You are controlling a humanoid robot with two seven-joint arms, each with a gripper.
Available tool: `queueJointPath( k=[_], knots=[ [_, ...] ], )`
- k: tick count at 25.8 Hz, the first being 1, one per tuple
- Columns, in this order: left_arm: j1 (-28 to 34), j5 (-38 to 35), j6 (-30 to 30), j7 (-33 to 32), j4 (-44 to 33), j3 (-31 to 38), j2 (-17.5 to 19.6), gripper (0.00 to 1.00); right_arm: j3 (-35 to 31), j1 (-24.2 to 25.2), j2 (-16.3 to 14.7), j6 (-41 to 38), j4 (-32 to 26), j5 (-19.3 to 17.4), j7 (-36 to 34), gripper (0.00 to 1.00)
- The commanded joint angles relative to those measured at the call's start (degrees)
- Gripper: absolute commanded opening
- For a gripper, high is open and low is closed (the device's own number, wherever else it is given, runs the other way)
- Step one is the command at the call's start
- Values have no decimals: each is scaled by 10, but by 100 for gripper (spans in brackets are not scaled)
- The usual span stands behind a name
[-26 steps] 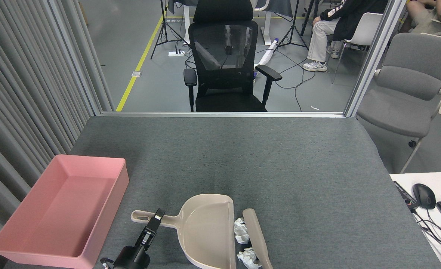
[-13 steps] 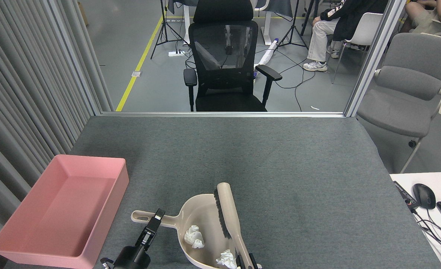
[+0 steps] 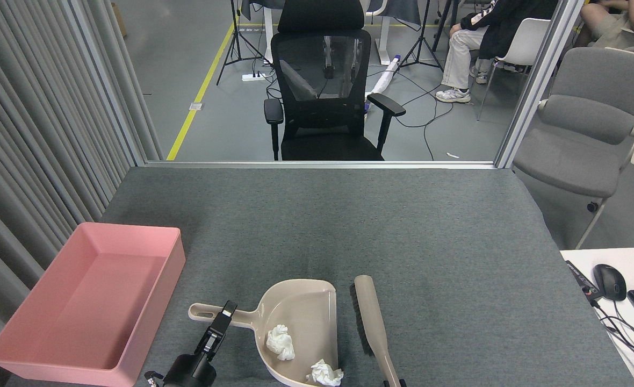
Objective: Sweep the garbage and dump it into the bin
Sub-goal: 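Sweep the white paper balls into the dustpan with the right gripper's brush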
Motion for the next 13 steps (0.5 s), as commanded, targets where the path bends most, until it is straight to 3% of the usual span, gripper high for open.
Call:
queueJointPath(
  k=[1, 13],
  knots=[
    [0, 0, 0, 0, 0, 0, -1, 18, 3, 8, -4, -13, 6, 7, 0, 1],
    [0, 0, 3, 0, -2, 1, 0, 18, 98, 3, 7, 6, 30, 15, 2, 1]
  ],
)
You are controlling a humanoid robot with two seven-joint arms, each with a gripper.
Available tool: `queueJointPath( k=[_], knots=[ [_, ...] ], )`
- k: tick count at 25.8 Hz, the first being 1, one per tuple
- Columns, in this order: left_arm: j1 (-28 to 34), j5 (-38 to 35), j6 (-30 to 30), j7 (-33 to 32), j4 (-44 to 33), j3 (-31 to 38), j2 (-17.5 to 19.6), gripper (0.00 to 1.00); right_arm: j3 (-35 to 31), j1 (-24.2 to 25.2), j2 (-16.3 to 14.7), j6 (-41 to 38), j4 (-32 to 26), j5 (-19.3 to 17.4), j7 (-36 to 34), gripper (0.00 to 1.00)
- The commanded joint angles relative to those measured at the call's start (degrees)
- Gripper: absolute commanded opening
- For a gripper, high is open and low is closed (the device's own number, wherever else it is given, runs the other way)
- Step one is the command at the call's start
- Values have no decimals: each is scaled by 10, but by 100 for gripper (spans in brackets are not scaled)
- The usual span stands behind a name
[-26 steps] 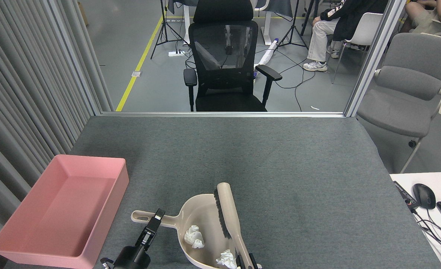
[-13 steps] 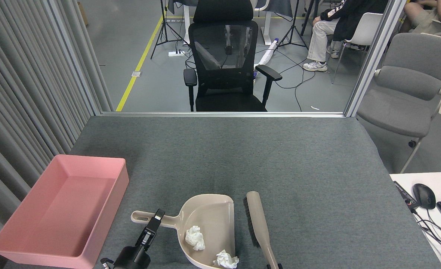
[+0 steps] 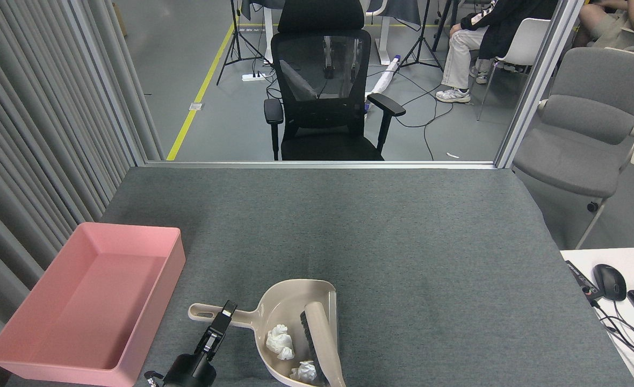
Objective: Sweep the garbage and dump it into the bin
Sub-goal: 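Sweep the white paper balls into the dustpan with the right gripper's brush, then set the brush down near the right gripper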
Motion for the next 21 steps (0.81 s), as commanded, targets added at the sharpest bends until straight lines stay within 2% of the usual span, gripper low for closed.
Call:
queueJointPath(
  k=[1, 4, 10, 21],
  knots=[
    [0, 0, 0, 1, -1, -1, 0, 18, 15, -8, 8, 18, 5, -2, 0, 1],
    [0, 1, 0, 1, 0, -2, -1, 18, 14, -41, 18, 34, -7, -9, -3, 1],
    [0, 6, 3, -1, 0, -1, -10, 18, -6, -48, 21, 35, -27, -11, -3, 1],
    [-2, 31, 5, -1, 7, 1, -10, 18, -196, -24, -8, -35, -25, -12, 4, 2]
  ],
)
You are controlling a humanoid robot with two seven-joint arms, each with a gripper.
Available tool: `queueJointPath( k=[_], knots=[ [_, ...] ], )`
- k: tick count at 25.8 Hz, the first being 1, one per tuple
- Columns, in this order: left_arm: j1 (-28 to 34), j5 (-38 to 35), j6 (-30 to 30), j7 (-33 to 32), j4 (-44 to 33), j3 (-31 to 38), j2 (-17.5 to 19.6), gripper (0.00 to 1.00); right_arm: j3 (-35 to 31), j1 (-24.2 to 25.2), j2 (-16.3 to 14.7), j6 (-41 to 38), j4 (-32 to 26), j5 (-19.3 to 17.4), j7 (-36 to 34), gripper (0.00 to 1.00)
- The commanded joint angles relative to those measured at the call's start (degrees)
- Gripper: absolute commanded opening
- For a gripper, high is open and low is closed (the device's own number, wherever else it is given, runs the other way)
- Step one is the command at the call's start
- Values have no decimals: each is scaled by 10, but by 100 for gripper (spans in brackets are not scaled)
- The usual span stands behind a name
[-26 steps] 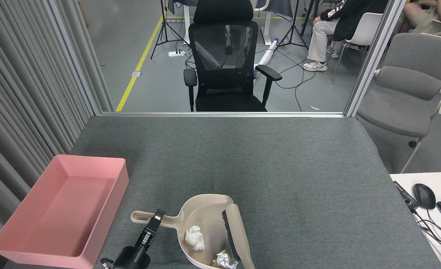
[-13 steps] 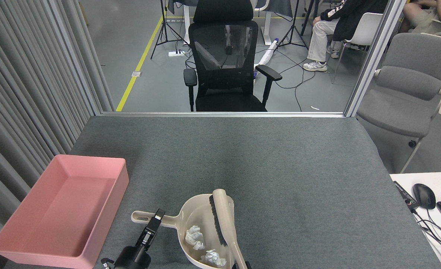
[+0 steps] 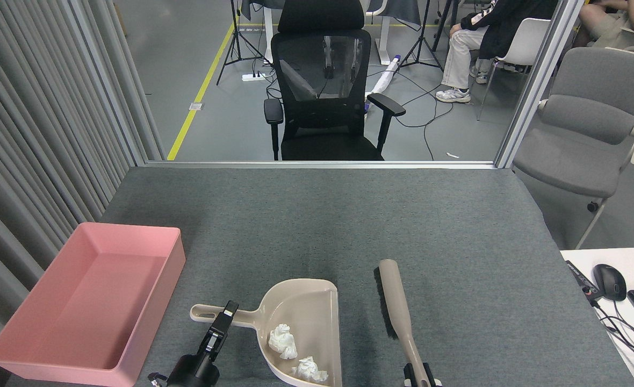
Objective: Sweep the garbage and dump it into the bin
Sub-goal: 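Set the brush down near the right gripper, then lift the dustpan with the left gripper over the pink bin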
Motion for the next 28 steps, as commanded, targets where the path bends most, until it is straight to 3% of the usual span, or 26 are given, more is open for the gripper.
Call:
queueJointPath(
  k=[1, 4, 8, 9, 10, 12, 23, 28],
  knots=[
    [-3, 13, -1, 0, 8, 0, 1, 18, -52, 8, -12, -27, 2, 0, 7, 2],
    [-5, 16, -1, -1, 11, 0, 1, 18, -56, 14, -22, -24, 7, 1, 7, 4],
    [-6, 16, 6, -6, 11, 0, 1, 18, -72, 15, -21, -26, 14, 2, 7, 20],
    [-6, 17, 13, -11, 9, 0, 0, 18, -73, 15, -21, -25, 14, 2, 7, 28],
    [-6, 17, 17, -15, 8, 0, 0, 18, -76, 15, -20, -24, 14, 1, 7, 46],
    [-6, 29, 19, -17, 7, -1, 0, 18, -97, 15, -12, -24, 15, 1, 8, 100],
    [-5, 103, 81, -52, -39, -3, 1, 18, -138, 11, -8, -29, 14, -1, 7, 100],
    [-6, 133, 153, -56, -98, -3, 1, 17, -151, 10, -12, -30, 14, -2, 8, 100]
  ],
)
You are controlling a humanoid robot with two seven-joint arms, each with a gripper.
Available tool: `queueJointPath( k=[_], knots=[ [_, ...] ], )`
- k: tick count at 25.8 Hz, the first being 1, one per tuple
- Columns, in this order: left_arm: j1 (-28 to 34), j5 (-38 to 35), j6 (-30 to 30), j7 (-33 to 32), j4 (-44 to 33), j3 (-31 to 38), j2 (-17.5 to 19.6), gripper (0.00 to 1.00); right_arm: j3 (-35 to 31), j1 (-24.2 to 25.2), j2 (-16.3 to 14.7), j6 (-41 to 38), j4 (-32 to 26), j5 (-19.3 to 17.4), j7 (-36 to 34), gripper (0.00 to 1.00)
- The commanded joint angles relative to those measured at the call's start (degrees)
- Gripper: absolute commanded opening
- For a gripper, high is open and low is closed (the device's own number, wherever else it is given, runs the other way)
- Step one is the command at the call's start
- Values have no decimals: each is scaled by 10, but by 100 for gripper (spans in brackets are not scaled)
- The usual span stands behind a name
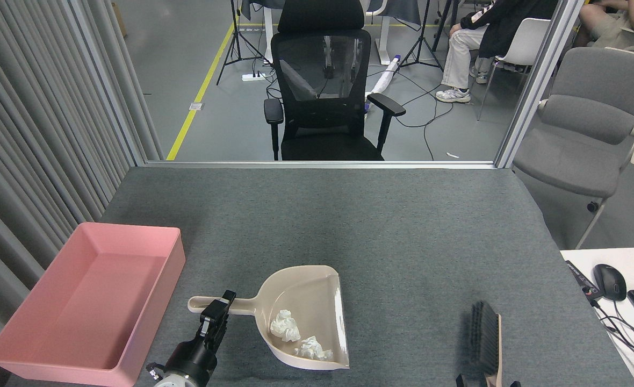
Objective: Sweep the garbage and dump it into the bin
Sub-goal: 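Lift the dustpan with the left gripper over the pink bin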
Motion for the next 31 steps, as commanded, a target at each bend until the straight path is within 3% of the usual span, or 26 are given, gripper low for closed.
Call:
queueJointPath(
  k=[1, 8, 15, 27, 31],
  knots=[
    [0, 28, 45, -4, -40, 0, 1, 17, -7, -1, -3, 0, 0, -1, 0, 100],
    [-4, 34, 57, -6, -107, 0, 1, 18, -7, -1, -10, 0, 1, -54, 0, 100],
    [-28, 46, 94, -14, -152, 7, 18, 17, -7, -2, -10, -1, 1, -56, 0, 100],
    [-61, 139, 95, -18, -83, 108, 185, 14, -6, -7, -14, -2, 1, -57, 1, 100],
    [-61, 146, 89, -18, -60, 134, 216, 14, -6, -8, -13, -2, 1, -57, 1, 100]
  ],
)
